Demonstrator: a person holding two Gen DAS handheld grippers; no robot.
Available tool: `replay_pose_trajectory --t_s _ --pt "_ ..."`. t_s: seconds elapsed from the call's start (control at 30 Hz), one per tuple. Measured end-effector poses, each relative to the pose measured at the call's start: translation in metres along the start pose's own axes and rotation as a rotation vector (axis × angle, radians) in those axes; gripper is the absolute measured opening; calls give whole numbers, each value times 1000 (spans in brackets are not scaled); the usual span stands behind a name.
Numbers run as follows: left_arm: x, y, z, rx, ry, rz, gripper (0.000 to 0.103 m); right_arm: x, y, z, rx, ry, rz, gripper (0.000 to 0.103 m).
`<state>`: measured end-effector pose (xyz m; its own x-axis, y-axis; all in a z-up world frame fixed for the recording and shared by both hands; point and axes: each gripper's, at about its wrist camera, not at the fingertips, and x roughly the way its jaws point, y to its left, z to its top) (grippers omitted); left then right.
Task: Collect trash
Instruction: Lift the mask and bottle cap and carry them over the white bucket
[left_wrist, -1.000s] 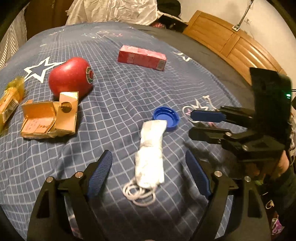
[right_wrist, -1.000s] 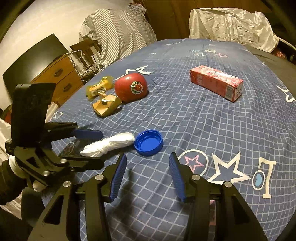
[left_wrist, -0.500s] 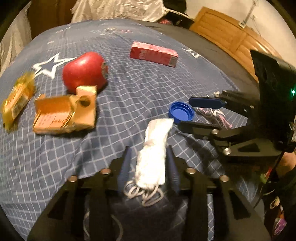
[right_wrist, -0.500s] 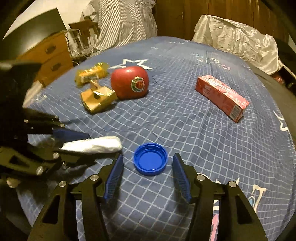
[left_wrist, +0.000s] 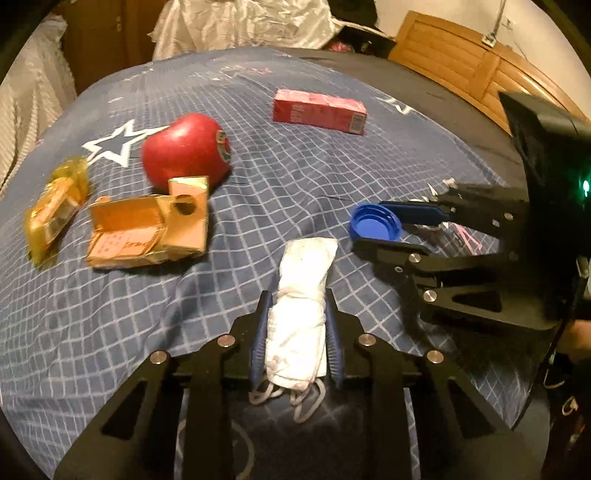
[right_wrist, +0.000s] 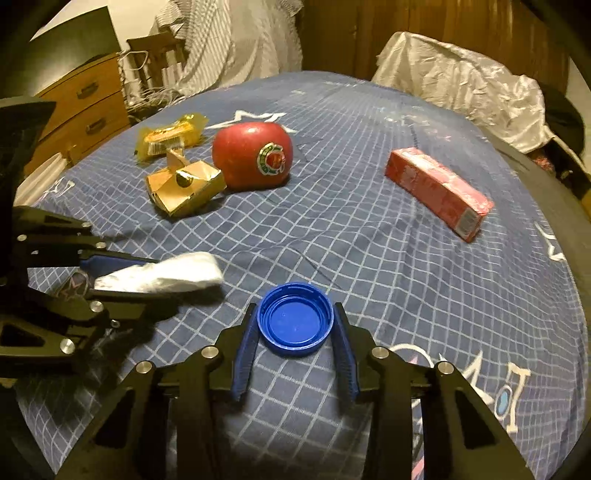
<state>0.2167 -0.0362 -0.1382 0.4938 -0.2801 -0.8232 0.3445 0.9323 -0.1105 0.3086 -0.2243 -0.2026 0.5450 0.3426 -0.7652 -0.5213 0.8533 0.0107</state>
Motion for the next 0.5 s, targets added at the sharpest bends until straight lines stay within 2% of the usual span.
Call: replay_pose_trajectory --t_s 0.17,0.37,0.5 --pt "-40 8 -8 -57 -127 75 26 -38 8 -1 98 -117 -70 40" --pt "-116 10 -12 -127 -351 211 26 -106 39 4 168 -317 -169 40" --pt "-156 5 -18 -158 -459 282 26 -156 61 11 183 -446 -258 40"
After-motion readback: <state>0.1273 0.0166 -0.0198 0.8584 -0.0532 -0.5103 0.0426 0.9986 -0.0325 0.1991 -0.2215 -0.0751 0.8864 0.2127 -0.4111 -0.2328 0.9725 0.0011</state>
